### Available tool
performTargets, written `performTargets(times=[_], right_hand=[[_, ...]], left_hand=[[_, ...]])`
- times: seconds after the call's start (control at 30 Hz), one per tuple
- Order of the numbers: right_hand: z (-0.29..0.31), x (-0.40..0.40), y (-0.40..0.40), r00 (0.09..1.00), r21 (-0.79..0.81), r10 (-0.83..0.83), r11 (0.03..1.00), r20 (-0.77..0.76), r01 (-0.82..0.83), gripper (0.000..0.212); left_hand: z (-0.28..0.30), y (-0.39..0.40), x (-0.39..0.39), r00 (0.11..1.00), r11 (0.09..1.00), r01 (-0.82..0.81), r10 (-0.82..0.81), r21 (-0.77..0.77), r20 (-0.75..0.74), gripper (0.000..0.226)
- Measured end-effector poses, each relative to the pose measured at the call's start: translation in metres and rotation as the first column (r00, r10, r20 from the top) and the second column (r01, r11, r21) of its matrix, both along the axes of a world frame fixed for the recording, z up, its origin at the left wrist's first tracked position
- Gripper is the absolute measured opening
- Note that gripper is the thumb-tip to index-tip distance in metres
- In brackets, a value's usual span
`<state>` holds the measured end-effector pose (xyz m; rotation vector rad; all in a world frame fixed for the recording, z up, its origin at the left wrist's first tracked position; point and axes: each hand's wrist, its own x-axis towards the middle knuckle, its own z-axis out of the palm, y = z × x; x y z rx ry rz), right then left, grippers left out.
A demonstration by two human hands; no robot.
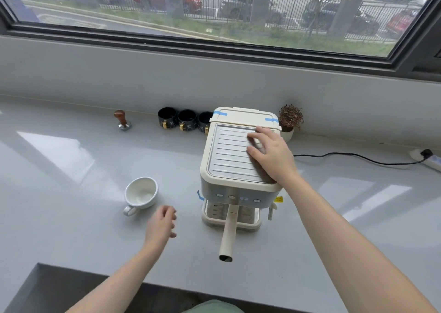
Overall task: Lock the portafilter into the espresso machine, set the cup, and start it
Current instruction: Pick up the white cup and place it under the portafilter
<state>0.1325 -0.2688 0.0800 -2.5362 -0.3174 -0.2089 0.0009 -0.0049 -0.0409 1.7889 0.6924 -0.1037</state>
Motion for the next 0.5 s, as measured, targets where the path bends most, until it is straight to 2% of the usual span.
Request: performTargets(times=[0.07, 0.1, 0.2, 0.33, 0.5], right_hand=[[-0.003, -0.002, -0.001, 0.999, 0.051, -0.036, 0.998, 0.026, 0.035, 0.035], [-0.004, -0.002, -0.001, 0.998, 0.055, -0.056, 0.997, 0.028, 0.055, 0.034], [-0.004, -0.002, 0.002, 0.996, 0.074, -0.093, 0.993, 0.011, 0.092, 0.034], [-0.004, 0.001, 0.003, 0.997, 0.048, -0.070, 0.996, -0.026, 0.072, 0.036], [-0.002, 0.001, 0.004, 0.997, 0.028, -0.043, 0.999, -0.070, 0.045, 0.038]], left_hand=[[-0.010, 0.050, 0.008, 0.985, 0.958, -0.167, 0.174, 0.231, -0.008, 0.013], [-0.016, 0.072, 0.010, 0.971, 0.930, -0.222, 0.239, 0.293, -0.022, 0.016], [-0.033, 0.110, 0.018, 0.943, 0.905, -0.266, 0.316, 0.331, -0.107, 0.031], [-0.057, 0.120, 0.023, 0.939, 0.956, -0.255, 0.281, 0.146, -0.200, 0.041], [-0.064, 0.114, 0.019, 0.973, 0.977, -0.185, 0.167, -0.104, -0.156, 0.025]])
